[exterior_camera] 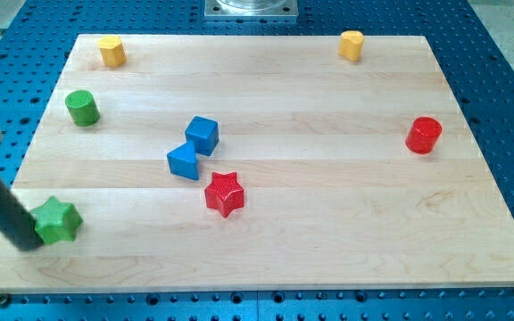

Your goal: Slide the green star towards the green circle

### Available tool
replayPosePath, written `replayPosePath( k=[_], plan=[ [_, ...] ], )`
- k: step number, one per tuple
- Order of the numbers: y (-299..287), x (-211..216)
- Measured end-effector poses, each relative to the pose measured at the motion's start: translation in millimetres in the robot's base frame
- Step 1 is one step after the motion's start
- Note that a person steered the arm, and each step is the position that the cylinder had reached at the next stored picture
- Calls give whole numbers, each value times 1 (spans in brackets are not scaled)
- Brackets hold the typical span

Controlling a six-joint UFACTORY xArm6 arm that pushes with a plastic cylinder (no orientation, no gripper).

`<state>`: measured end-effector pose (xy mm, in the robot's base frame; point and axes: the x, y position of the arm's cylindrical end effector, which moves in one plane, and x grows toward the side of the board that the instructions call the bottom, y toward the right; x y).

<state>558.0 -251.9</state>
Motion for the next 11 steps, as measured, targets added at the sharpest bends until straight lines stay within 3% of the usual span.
replayPosePath(
  k=[2,4,5,6,7,9,11],
  plan=[
    [31,1],
    [56,53],
    [66,19],
    [19,-6],
    [38,-17],
    [64,37],
    [88,15]
  ],
)
